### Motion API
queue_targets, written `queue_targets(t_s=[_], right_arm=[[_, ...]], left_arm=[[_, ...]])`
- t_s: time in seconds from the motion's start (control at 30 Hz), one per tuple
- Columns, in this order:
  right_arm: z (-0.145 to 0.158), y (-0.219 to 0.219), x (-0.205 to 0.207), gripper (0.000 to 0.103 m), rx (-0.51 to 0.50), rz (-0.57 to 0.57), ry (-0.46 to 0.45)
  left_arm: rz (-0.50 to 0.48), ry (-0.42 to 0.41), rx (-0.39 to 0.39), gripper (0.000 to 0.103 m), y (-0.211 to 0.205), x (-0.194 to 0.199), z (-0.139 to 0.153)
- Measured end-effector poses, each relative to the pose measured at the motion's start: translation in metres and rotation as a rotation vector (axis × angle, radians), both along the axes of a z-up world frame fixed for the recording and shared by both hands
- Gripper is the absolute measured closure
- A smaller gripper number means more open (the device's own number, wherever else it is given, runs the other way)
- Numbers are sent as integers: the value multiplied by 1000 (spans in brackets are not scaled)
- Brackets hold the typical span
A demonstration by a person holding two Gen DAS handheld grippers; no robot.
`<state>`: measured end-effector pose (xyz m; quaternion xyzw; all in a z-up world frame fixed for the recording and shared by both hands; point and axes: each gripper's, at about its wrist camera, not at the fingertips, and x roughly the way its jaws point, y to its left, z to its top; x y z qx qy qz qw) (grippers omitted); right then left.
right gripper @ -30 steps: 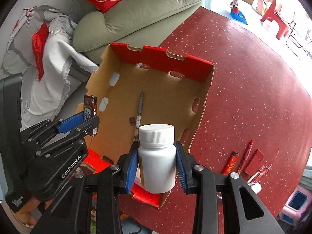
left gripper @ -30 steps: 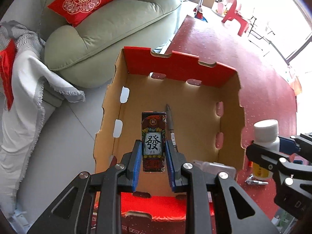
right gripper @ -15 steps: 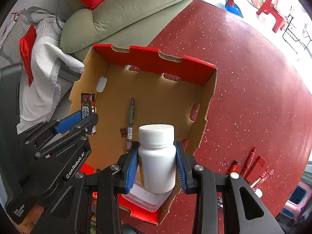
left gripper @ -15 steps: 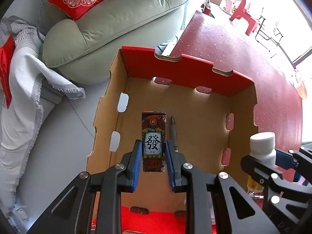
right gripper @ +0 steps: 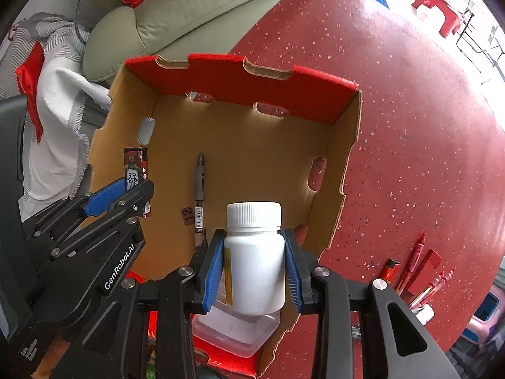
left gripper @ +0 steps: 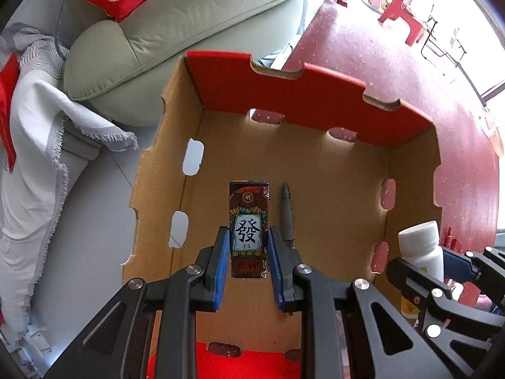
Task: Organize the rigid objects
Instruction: 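Open the left tool to drop the packet while the right tool releases the bottle into the box, then move both open tools back over the remaining objects on the table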
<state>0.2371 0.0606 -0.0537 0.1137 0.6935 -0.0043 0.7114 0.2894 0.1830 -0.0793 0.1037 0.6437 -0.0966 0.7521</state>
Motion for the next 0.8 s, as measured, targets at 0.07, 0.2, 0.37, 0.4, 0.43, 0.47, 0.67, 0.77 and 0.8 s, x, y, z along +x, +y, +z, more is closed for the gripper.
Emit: queue_targets(t_s=[0.07, 0.2, 0.37, 0.4, 0.43, 0.47, 0.67, 0.77, 0.8], right_arm=[[-5, 1, 1, 66, -7, 8, 15], [-10, 1, -1, 66, -10, 12, 29], [-2, -8, -7, 36, -9, 8, 1], [3, -10, -10, 35, -1, 10, -10], [7, -11, -11, 28, -6, 12, -19], [14, -14, -16, 13, -32, 14, -37], [37, -55, -71, 7, -40, -101, -100], [26, -89, -118, 7, -11, -261, -50], [19, -102, -139, 7, 3, -325, -20]], left_arm=[[-4, 14, 10, 77, -2, 0, -7], [-14, 32, 21, 28, -4, 0, -16], [31, 41, 15, 6, 7, 2, -18], [38, 32, 16, 3, 9, 2, -16], [43, 21, 26, 1, 10, 1, -13], [43, 13, 23, 0, 11, 0, -11], [-6, 38, -24, 0, 2, -18, 0], [-61, 41, -47, 0, -17, -37, 7], [-80, 40, -53, 0, -25, -45, 10]])
